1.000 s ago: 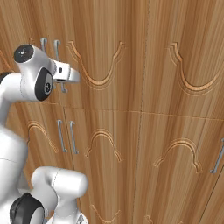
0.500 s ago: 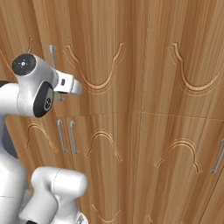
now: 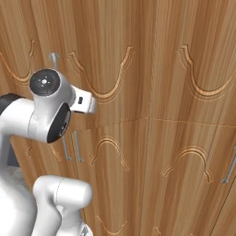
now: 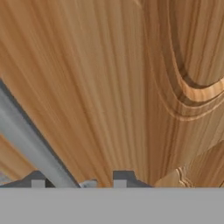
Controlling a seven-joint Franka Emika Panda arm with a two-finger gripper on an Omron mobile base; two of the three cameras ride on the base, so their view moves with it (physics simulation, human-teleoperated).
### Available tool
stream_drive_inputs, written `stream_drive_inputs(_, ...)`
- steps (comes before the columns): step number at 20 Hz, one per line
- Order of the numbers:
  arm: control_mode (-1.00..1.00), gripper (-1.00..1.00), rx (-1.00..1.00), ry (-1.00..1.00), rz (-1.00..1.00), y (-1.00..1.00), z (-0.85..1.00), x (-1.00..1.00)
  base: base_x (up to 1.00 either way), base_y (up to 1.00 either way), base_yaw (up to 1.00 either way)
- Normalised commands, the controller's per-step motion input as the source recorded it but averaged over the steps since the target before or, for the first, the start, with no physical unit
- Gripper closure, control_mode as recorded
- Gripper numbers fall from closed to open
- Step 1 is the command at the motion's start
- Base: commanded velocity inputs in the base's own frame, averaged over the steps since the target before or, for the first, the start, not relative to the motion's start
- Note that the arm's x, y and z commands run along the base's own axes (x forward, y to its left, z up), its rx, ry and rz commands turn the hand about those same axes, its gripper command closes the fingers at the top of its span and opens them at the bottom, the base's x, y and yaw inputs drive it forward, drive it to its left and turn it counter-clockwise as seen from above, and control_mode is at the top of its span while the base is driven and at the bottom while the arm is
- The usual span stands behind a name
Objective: Retrieve the tupperware from the cabinet, then place the raw meat into the tupperware to avoid contamination.
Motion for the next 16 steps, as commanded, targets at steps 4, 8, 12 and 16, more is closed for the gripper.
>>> stream_drive_inputs(4,-1.0,1.0,0.12,0.0,0.04,-0.68,0.05,-0.62,0.0,0.0,0.0)
stream_drive_inputs(8,-1.0,1.0,0.02,0.0,-0.02,-0.3,0.02,-0.31,0.0,0.0,0.0)
stream_drive_inputs(12,-1.0,-1.0,0.0,0.0,0.0,0.0,0.0,-0.03,0.0,0.0,0.0)
stream_drive_inputs(16,-1.0,-1.0,-0.02,-0.01,-0.02,0.0,0.15,-0.36,0.0,0.0,0.0)
